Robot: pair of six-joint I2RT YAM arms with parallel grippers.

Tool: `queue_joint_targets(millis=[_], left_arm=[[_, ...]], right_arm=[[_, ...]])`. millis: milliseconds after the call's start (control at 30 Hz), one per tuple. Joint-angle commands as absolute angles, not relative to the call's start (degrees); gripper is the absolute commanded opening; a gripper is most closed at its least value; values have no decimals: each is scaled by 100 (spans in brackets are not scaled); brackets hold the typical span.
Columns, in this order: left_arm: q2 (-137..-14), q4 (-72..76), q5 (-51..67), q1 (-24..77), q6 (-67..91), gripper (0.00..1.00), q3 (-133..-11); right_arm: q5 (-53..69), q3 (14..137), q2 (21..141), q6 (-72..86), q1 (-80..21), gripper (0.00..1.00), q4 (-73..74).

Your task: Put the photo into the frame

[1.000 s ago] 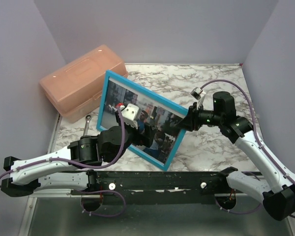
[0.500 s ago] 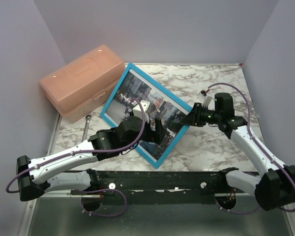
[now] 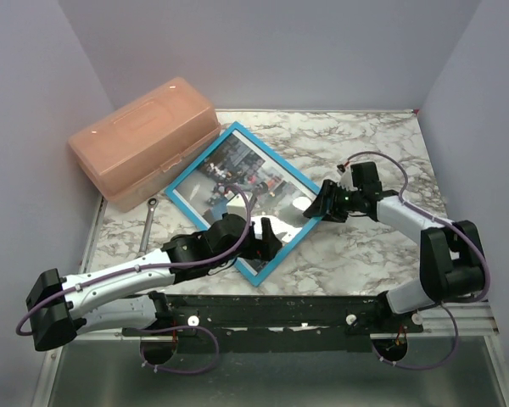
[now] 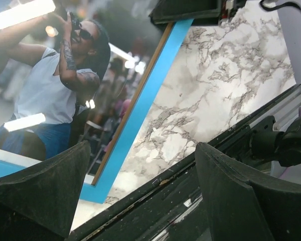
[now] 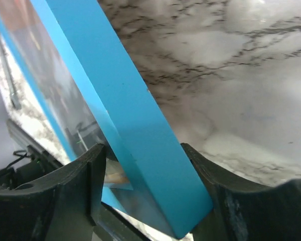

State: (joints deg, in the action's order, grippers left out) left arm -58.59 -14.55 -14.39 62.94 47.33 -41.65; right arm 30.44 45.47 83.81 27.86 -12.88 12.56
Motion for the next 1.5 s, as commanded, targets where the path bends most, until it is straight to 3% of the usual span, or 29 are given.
queue_joint_targets(millis=[0,133,200,267,300,600,833,933,1100,1333,1467], left_arm=[[-5870,-1186,-1234,6199,4936,86,-4107],[-6045,-1068,-1003,6073,5034,86,-3968],[-6155,-1021,-874,5998,5045,86,-3923],[-6275,-979,-762,5952,5049,86,-3911],[-6345,-963,-712,5937,5040,86,-3911],[-6416,-1319,-526,5709,4721,87,-4517],[-6036,-1969,-121,4875,4323,92,-6011],[-5982,-2556,-9,4474,4483,99,-6905],[-6039,-3128,382,3918,4875,99,-7675],[-6108,-2948,782,3815,5240,99,-6941],[-6292,-3077,826,3798,5074,98,-6834]], right_arm=[[1330,4607,8911,1987,-1275,62,1016],[1307,4658,9211,1999,-1254,72,918],[1228,4665,9284,2027,-1255,82,911],[1029,4707,9307,2083,-1256,99,945],[937,4746,9316,2110,-1256,100,992],[570,4707,8389,2569,-1249,100,1414],[865,4901,7821,3261,-1256,100,2494],[1568,4662,7606,3278,-1256,100,2440],[1840,4206,7517,3721,-1487,100,2301],[1168,4425,8241,4277,-2715,97,2277],[785,4702,8713,4435,-3202,84,2325]])
